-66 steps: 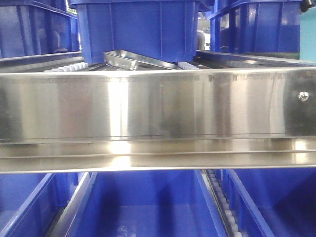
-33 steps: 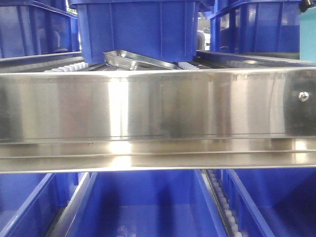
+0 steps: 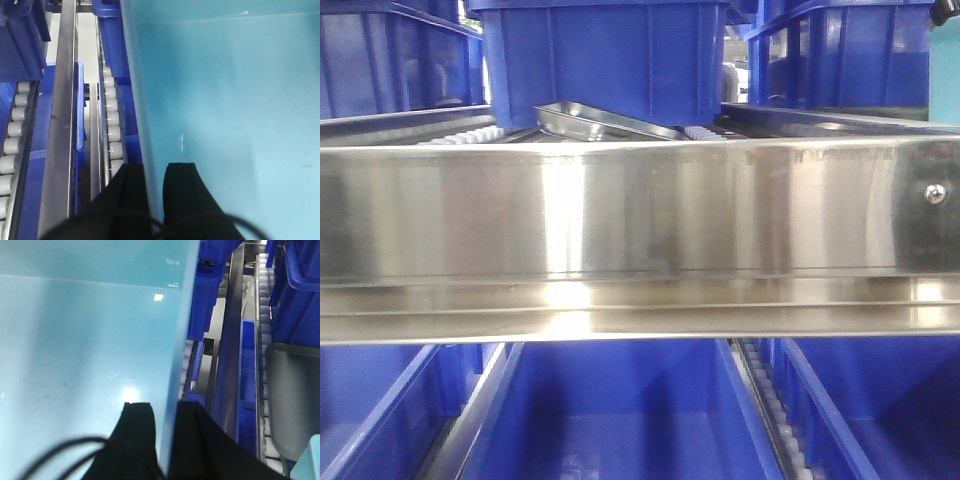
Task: Move two blue bins to right shelf middle
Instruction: 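Back the base away from the shelf holding the teal bin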
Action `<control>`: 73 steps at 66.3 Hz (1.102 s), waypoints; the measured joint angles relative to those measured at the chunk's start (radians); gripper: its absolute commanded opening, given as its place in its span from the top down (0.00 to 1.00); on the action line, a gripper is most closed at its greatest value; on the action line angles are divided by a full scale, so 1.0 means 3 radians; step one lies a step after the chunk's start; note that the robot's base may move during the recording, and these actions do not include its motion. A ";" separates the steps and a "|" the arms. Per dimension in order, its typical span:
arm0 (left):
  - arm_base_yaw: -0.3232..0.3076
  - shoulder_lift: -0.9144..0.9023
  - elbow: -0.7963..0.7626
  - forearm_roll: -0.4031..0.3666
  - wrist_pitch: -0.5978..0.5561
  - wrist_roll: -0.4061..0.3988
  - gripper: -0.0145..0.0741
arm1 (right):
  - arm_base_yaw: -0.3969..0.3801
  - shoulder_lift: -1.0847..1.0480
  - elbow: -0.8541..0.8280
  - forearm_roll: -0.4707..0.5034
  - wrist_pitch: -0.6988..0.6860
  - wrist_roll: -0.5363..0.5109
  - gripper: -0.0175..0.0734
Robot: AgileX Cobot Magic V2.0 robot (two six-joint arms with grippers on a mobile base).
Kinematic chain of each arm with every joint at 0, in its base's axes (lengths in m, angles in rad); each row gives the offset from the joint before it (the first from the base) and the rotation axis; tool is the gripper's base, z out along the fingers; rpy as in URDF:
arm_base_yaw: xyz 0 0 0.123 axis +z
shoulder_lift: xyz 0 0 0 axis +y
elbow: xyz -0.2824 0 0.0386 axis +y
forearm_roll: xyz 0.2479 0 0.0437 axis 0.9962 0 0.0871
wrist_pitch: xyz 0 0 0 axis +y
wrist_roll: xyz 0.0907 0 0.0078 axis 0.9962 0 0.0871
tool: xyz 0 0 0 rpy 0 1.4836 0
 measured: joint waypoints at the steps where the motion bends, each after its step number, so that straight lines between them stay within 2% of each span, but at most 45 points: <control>1: 0.0000 0.0000 0.0000 0.0000 0.0000 0.0000 0.96 | 0.0000 0.0000 0.0000 0.0000 -0.0007 0.0000 0.97; 73: 0.0000 0.0000 -0.0002 0.0034 -0.0013 -0.0007 0.96 | 0.0000 0.0011 0.0000 -0.0006 -0.0164 0.0000 0.97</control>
